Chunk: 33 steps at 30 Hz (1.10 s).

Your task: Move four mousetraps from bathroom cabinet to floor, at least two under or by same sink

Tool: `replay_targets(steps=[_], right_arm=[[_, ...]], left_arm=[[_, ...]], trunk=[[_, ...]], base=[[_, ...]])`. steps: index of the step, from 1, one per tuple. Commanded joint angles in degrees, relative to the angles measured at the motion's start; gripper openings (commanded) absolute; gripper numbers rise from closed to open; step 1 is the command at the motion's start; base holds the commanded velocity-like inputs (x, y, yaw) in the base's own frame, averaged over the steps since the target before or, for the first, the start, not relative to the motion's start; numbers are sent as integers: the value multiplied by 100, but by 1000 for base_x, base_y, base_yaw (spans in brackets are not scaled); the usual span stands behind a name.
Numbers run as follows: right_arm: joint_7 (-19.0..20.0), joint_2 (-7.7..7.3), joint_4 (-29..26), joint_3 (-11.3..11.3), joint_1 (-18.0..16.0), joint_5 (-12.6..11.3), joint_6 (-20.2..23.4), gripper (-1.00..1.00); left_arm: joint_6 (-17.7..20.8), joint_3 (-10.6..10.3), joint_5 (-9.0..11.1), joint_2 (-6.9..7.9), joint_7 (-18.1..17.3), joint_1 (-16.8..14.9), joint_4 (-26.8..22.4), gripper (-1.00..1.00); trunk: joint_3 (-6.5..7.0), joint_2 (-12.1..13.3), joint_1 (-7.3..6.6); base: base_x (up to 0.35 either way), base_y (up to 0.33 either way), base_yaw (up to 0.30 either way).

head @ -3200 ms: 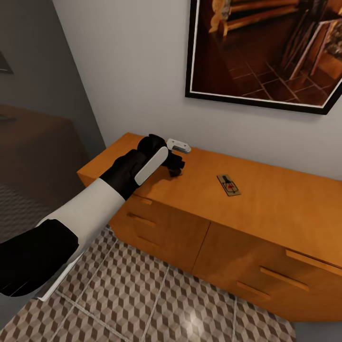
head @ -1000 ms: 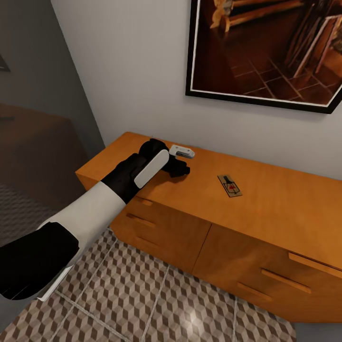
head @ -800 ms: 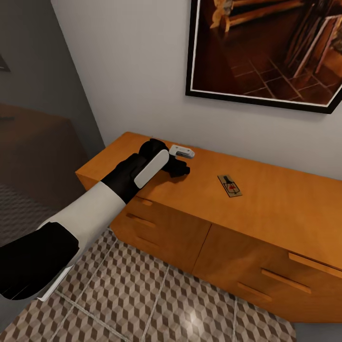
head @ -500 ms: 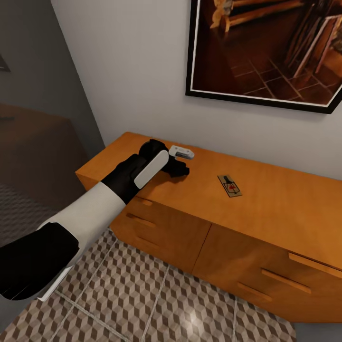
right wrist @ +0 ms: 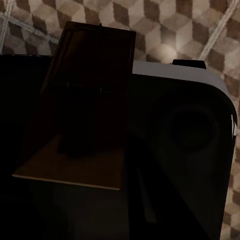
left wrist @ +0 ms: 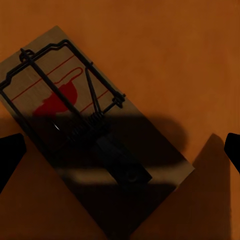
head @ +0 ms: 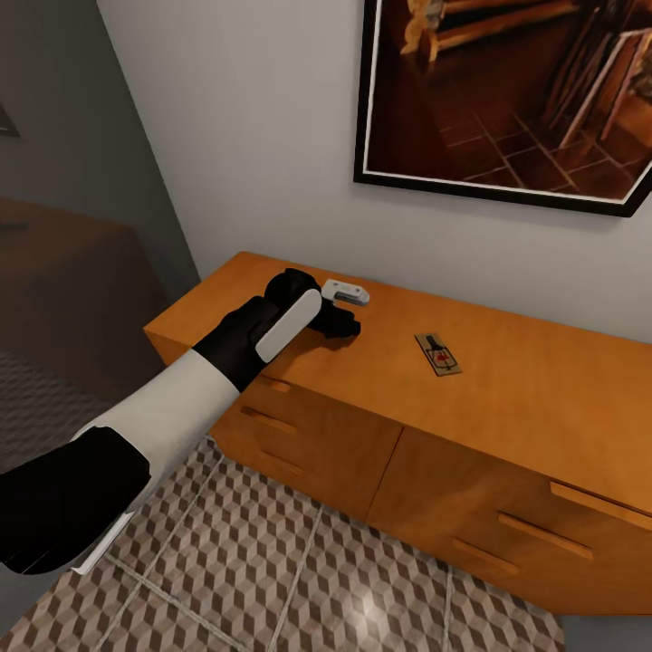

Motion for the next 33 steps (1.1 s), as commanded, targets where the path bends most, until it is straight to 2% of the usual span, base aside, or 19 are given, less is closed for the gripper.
replay_targets(steps=[1,17,18,33], right_arm=[[37,-2,5,41,-3,-78,-14,-100],[42,-2,5,41,-3,-78,-15,-100],[42,-2,5,41,-3,-78,-14,-100],[39,5,5,41,-3,-78,-14,-100]], left_arm=[[6,-14,120,3,58,-2,55,100],[6,-14,120,3,58,-2,66,100],[6,-14,120,3,58,-2,65,-100],[6,-14,113,11,58,33,51,-100]], trunk=[[-5,-2,0],[-5,-2,0],[-5,-2,0],[-5,-2,0]], base=[[0,0,0],[0,0,0],[0,0,0],[0,0,0]])
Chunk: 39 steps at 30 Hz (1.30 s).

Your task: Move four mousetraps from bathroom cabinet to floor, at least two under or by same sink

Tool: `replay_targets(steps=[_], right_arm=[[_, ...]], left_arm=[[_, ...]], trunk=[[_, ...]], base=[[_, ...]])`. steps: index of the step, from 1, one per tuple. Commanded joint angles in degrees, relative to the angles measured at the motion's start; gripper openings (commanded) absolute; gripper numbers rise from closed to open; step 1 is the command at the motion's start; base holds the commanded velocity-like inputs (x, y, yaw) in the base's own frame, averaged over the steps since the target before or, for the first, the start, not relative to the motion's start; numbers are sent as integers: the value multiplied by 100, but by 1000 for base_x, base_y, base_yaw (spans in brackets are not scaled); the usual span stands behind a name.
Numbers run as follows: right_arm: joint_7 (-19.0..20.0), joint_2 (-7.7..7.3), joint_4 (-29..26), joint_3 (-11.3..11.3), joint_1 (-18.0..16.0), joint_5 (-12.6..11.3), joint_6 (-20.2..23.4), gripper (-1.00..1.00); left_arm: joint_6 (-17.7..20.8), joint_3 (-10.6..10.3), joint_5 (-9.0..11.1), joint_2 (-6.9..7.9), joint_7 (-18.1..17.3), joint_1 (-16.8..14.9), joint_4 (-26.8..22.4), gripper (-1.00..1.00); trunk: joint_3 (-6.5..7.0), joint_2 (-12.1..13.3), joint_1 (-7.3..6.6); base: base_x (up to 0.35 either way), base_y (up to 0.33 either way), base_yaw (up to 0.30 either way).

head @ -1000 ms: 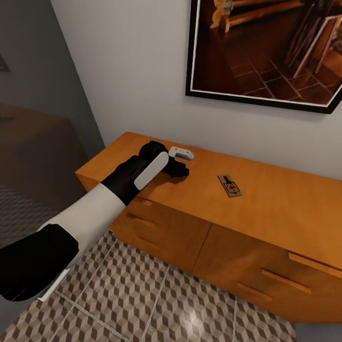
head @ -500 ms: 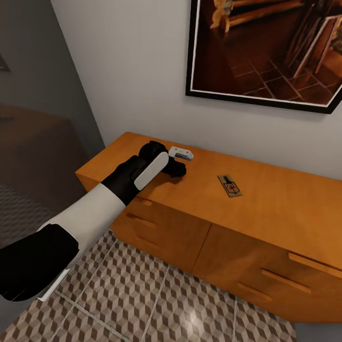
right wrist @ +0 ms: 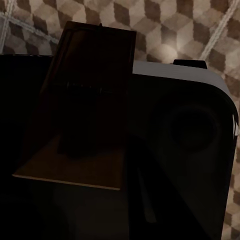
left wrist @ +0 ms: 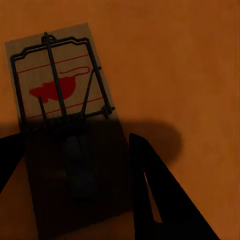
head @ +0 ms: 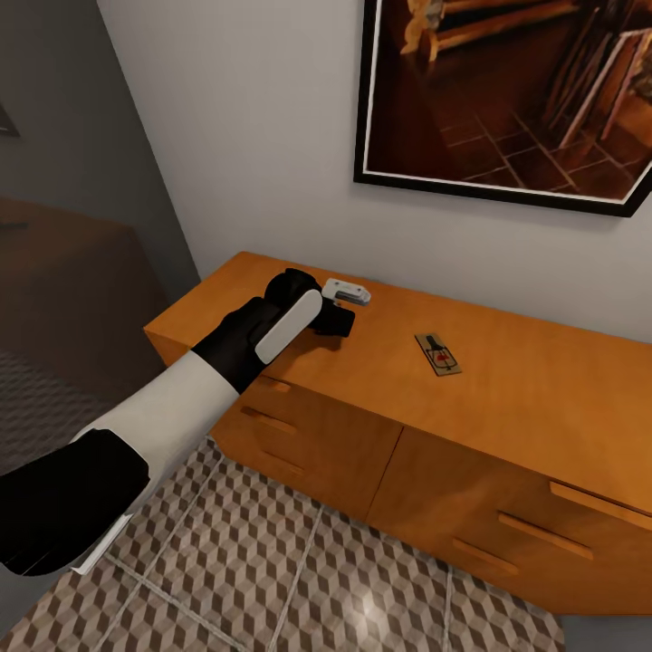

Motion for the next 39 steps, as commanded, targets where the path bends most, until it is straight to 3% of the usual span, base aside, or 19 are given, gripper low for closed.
replay_targets(steps=[1,18,39], right_arm=[[34,0,6,40,-3,-79,-15,-100],[33,8,6,40,-3,-79,-15,-100],[9,1,-1,40,-3,-79,-15,-100]], left_arm=[[-4,-15,143,2,38,-2,179,-100],[-4,6,150,8,38,-2,129,-100],[5,45,151,111,38,-2,-507,-100]], trunk=[[-5,-2,0],[-5,-2,0],[-5,-2,0]], base=[[0,0,0],[0,0,0],[0,0,0]])
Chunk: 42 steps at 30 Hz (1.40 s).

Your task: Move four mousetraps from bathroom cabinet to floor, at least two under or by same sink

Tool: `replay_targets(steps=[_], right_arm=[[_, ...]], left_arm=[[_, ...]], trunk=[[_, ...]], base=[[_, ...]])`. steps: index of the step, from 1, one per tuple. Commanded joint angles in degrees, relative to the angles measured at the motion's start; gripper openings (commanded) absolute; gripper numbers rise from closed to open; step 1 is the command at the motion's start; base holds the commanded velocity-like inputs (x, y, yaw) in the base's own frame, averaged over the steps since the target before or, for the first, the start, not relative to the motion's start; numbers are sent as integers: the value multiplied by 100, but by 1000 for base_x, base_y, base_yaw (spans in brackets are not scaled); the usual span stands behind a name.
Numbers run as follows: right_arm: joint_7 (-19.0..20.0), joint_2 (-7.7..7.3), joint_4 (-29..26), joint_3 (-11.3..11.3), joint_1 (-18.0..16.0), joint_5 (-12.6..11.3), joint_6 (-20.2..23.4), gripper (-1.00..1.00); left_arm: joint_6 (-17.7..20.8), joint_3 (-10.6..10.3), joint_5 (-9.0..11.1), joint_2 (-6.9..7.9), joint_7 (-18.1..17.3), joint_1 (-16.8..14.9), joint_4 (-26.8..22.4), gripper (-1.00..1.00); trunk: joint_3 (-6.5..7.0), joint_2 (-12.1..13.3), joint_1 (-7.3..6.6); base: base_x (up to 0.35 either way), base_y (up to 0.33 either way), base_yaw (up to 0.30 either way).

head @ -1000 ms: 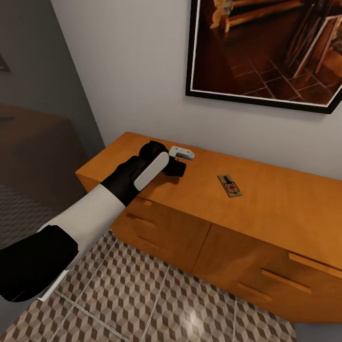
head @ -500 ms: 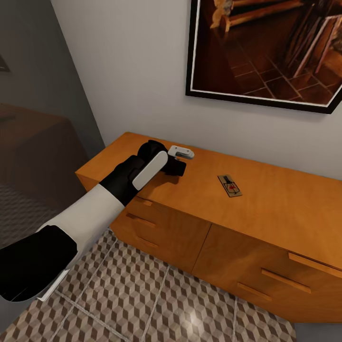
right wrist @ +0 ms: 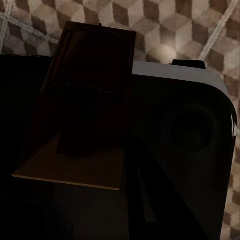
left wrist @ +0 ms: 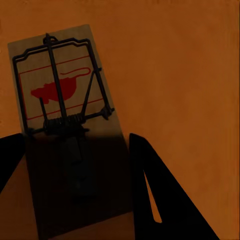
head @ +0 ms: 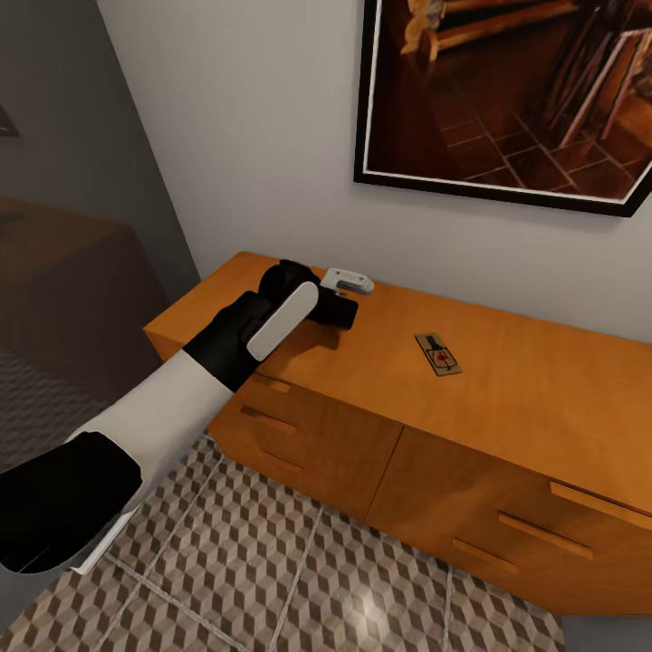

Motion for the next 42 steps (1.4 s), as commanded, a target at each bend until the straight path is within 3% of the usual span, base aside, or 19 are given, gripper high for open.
replay_targets(steps=[1,14,42], right_arm=[[33,-1,5,41,-3,-78,-15,-100],[30,-10,-4,32,-3,-85,-33,-100],[32,-11,-5,32,-3,-87,-323,-100]], left_arm=[[11,-10,48,13,59,-5,-50,-100],[11,-9,48,322,59,-5,-646,-100],[2,-27,48,305,59,-5,-657,-100]], trunk=[[-4,-2,0],[-4,-2,0],[-4,-2,0]], base=[[0,0,0],[0,0,0],[-40,26,0]])
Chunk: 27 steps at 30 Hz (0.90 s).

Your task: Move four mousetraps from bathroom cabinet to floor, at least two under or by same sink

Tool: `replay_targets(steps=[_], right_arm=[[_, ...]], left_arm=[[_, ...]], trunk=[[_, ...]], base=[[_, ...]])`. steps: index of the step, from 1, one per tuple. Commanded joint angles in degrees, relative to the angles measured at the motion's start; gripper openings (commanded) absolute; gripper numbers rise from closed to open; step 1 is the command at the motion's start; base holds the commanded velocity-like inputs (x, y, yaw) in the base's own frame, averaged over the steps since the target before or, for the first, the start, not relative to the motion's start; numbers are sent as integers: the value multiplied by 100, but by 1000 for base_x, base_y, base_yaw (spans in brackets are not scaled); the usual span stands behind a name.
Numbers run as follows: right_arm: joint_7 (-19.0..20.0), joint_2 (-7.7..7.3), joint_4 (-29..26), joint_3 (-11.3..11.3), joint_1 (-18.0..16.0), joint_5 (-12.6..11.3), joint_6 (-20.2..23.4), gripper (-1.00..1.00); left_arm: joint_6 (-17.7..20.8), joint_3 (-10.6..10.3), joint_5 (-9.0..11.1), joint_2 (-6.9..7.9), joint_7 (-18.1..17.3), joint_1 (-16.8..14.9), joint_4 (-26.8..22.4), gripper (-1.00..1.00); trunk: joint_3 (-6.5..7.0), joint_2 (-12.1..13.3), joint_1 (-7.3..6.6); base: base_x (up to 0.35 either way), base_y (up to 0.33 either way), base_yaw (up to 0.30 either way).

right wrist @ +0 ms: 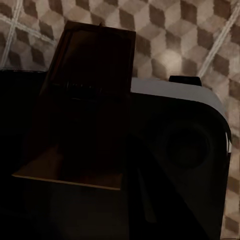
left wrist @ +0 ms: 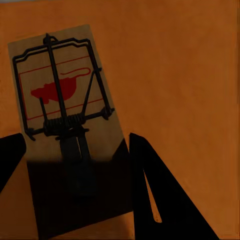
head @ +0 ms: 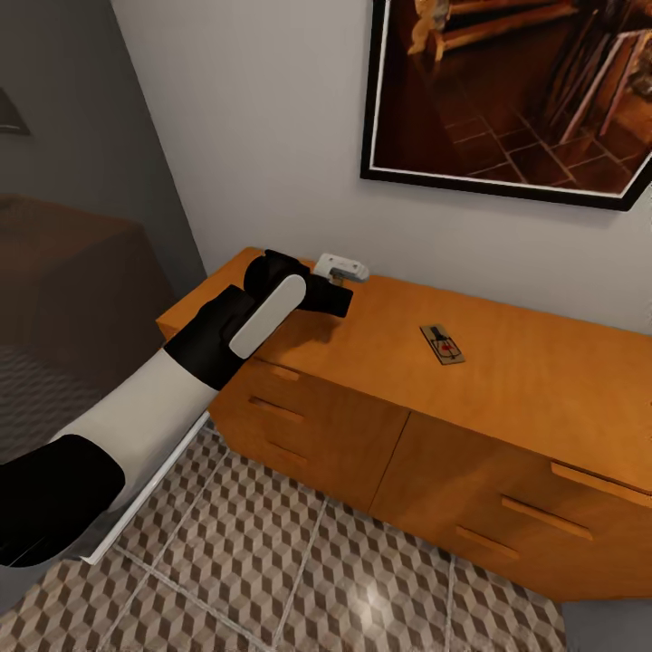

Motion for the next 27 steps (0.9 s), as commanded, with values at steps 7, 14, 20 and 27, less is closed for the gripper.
replay_targets(steps=[7,14,20,27], right_arm=[[37,0,5,39,-2,-79,-15,-100],[37,0,5,39,-2,-79,-15,-100],[37,0,5,43,-2,-79,-15,-100],[37,0,5,41,-2,-79,-15,-100]], left_arm=[[11,-8,49,2,59,-5,-3,-100],[14,-8,49,2,59,-5,-1,-100],[21,-8,55,2,54,-5,5,-100],[28,-8,57,2,50,-5,5,-100]], trunk=[[-4,-2,-3],[-4,-2,-3],[-4,-2,-3],[-4,-2,-3]], base=[[-245,178,0],[-233,208,0],[-178,241,0],[-110,266,0]])
